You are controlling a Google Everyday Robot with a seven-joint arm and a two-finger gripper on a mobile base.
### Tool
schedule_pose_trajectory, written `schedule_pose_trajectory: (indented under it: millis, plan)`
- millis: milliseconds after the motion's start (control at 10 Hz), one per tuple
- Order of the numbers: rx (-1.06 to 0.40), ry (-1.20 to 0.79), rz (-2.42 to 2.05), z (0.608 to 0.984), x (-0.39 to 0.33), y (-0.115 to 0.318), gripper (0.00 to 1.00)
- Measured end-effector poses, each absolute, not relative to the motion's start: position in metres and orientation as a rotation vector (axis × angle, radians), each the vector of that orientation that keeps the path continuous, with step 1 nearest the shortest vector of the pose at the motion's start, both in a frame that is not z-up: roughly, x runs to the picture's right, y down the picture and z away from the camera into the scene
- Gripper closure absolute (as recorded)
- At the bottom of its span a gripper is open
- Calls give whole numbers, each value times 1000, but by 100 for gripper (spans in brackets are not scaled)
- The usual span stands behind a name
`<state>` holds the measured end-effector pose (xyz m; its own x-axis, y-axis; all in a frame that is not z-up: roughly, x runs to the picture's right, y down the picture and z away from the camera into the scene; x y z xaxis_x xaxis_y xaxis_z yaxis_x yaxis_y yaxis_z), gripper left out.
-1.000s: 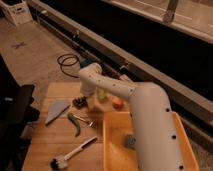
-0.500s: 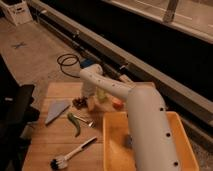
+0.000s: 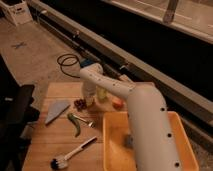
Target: Place grapes in tray
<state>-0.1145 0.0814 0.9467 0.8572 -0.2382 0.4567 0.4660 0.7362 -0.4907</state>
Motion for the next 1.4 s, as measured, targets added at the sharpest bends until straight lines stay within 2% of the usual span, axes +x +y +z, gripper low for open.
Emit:
schedule_pose_trajectory:
  millis: [200, 500, 900, 1200, 1400]
  plan:
    - [-630, -379, -393, 945, -115, 80, 100]
    - [-557, -381, -337, 915, -117, 52, 100]
    - [-469, -365, -288, 859, -110, -1, 100]
    - [-444, -274, -270, 814, -85, -23, 100]
    - [-439, -193, -215, 769, -47, -22, 100]
